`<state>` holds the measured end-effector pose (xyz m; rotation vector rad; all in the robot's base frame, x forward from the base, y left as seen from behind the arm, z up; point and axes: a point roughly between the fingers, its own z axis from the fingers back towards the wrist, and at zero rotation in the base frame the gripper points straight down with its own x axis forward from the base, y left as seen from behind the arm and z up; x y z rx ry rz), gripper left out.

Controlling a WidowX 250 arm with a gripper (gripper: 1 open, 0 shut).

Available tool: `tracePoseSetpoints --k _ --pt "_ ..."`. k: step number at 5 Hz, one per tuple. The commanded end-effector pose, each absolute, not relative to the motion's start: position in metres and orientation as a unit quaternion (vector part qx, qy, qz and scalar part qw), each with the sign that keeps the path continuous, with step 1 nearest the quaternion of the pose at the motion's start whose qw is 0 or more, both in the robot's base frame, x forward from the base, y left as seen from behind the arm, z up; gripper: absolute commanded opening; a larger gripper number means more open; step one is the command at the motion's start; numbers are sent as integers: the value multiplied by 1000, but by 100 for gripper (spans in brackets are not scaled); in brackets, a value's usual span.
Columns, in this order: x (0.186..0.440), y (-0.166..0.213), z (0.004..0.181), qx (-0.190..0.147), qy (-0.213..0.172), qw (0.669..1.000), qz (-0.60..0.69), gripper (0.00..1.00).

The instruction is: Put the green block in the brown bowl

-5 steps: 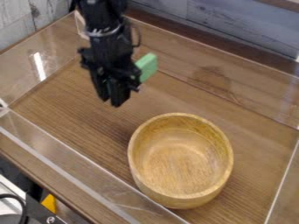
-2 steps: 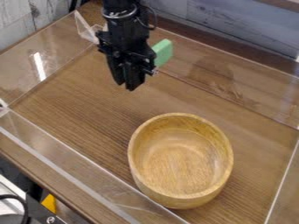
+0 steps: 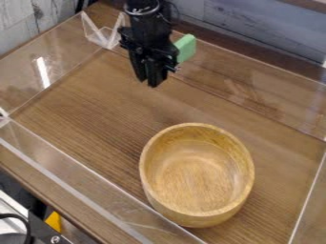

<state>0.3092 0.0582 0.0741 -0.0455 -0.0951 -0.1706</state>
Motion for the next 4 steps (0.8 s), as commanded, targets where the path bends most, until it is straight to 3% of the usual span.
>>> tracePoseSetpoints --k 1,4 --pt "335 75 88 -9 -86 991 -106 0" --pt "364 105 70 -2 -94 988 -120 0"
